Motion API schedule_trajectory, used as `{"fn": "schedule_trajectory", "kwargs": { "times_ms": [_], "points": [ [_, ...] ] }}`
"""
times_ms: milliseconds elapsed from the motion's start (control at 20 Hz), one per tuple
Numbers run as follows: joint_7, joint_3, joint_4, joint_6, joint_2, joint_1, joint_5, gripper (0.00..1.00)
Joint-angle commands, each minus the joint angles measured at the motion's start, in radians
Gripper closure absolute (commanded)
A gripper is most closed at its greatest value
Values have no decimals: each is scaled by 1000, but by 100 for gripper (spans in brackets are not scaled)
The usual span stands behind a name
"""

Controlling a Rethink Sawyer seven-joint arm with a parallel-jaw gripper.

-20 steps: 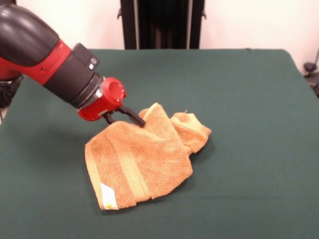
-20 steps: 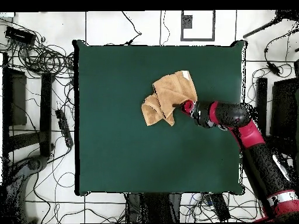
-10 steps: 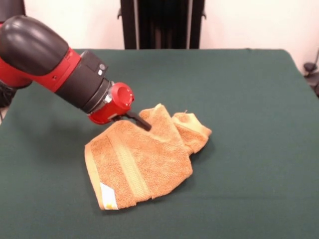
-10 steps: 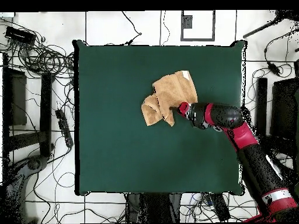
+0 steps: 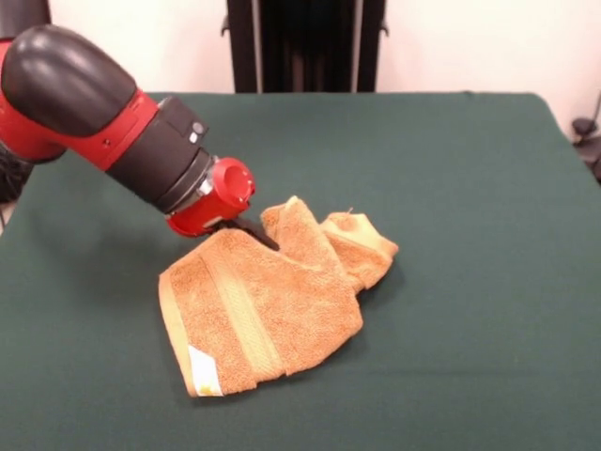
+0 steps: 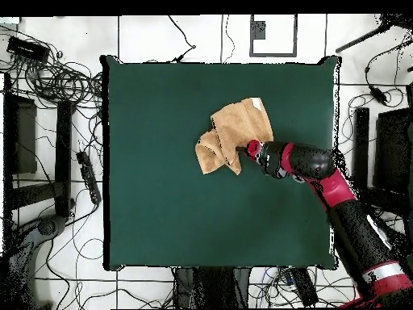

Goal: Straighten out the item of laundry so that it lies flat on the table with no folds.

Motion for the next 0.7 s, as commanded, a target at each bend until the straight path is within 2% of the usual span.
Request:
{"fn": "schedule_trajectory", "kwargs": {
  "times_ms": [50, 150, 250, 300, 400, 600, 700],
  "points": [
    [310, -164, 154, -189, -289, 177, -76, 100],
    [466, -331, 171, -216, -411, 327, -101, 100],
    [596, -540, 111, -182, -463, 541, -146, 100],
    [658, -630, 76, -165, -461, 642, -167, 100],
    [796, -791, 24, -128, -437, 819, -175, 100],
    [985, -996, -65, 21, -370, 1063, -138, 100],
    [1075, -1090, -165, 103, -256, 1178, -146, 100]
  ]
}}
